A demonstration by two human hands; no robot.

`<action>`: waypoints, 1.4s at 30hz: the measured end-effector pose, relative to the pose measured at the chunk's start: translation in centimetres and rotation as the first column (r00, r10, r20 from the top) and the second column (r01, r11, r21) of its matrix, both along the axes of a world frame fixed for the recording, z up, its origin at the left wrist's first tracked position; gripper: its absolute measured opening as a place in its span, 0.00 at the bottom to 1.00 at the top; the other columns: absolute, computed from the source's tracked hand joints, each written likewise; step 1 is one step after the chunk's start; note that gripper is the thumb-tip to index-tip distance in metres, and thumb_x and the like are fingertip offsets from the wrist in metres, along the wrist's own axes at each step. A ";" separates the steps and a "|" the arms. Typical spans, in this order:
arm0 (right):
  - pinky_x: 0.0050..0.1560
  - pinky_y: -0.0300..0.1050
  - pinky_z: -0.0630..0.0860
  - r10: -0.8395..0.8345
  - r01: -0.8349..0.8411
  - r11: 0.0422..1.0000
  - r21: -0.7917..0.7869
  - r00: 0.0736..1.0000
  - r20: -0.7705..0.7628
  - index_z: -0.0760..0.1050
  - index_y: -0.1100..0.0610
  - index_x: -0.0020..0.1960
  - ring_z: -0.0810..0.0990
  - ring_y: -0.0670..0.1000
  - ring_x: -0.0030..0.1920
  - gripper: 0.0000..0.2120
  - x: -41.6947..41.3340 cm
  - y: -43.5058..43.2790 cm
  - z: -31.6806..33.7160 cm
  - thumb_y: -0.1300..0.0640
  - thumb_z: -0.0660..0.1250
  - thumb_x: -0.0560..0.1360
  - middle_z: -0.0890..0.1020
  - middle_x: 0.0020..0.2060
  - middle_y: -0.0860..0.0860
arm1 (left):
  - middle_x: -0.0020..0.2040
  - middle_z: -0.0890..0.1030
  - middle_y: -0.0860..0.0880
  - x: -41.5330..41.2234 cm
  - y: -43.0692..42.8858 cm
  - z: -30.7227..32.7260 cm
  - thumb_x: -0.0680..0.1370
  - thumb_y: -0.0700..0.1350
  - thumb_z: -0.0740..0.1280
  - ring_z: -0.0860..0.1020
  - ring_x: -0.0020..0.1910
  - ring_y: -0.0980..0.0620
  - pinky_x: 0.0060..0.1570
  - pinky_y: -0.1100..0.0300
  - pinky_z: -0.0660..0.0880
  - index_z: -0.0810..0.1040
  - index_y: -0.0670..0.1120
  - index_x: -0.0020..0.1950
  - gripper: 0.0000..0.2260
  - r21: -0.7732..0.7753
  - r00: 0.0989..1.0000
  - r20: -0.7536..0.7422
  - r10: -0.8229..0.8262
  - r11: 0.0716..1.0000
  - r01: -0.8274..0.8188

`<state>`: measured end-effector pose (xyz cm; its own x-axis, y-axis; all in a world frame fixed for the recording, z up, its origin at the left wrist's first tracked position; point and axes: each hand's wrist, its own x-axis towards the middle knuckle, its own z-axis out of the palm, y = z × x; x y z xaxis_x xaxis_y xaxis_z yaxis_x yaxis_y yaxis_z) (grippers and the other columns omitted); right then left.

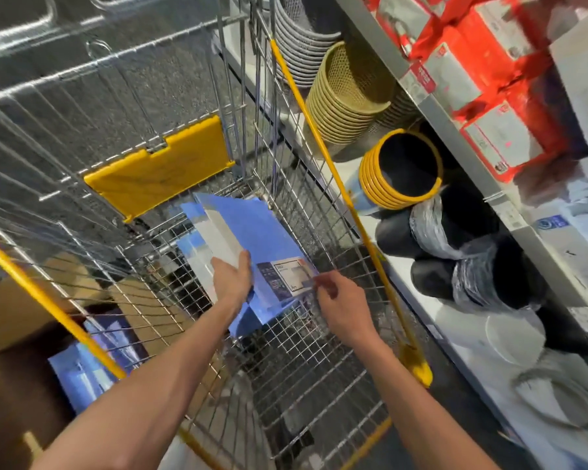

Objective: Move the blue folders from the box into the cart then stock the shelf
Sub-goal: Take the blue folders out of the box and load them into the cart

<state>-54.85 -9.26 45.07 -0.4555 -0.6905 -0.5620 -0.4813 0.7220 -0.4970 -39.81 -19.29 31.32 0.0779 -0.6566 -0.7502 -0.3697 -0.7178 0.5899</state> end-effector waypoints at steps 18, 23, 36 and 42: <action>0.41 0.37 0.73 0.271 -0.274 0.957 0.094 0.961 0.050 0.78 0.59 0.62 0.75 0.48 0.40 0.15 2.9 1.5 3.0 0.60 0.58 0.80 0.82 0.54 0.56 | 0.52 0.83 0.45 3.8 2.1 5.8 0.83 0.51 0.62 0.80 0.50 0.45 0.51 0.57 0.73 0.78 0.44 0.60 0.13 -0.104 0.797 0.146 -0.587 0.792 0.602; 0.29 0.29 0.62 0.260 -0.261 0.965 -0.009 0.962 0.082 0.77 0.57 0.63 0.69 0.39 0.31 0.13 4.0 5.8 6.1 0.59 0.60 0.81 0.79 0.51 0.52 | 0.45 0.84 0.48 5.7 7.8 11.7 0.83 0.52 0.62 0.83 0.43 0.48 0.44 0.54 0.78 0.79 0.46 0.55 0.11 -0.295 0.776 0.176 -0.606 0.719 0.629; 0.40 0.45 0.77 0.301 -0.235 0.935 -0.264 0.922 0.243 0.79 0.57 0.56 0.82 0.53 0.40 0.08 9.9 24.9 9.1 0.60 0.64 0.78 0.85 0.49 0.57 | 0.43 0.84 0.42 12.9 31.0 22.8 0.84 0.38 0.61 0.80 0.30 0.58 0.33 0.68 0.75 0.78 0.42 0.52 0.07 -0.587 0.968 0.021 -0.249 0.781 0.213; 0.31 0.34 0.73 0.348 -0.253 0.927 -0.276 0.856 0.383 0.77 0.57 0.57 0.79 0.47 0.36 0.08 16.2 28.7 10.4 0.57 0.63 0.81 0.85 0.47 0.54 | 0.42 0.85 0.46 19.8 37.9 23.1 0.84 0.40 0.60 0.83 0.35 0.48 0.35 0.58 0.78 0.78 0.50 0.51 0.08 -0.491 0.987 0.069 -0.145 0.856 0.160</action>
<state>-38.64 19.48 55.47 0.0381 -0.8771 -0.4789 -0.3705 0.4327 -0.8219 -20.04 18.63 54.47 -0.0372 -0.9454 -0.3237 -0.4728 -0.2687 0.8392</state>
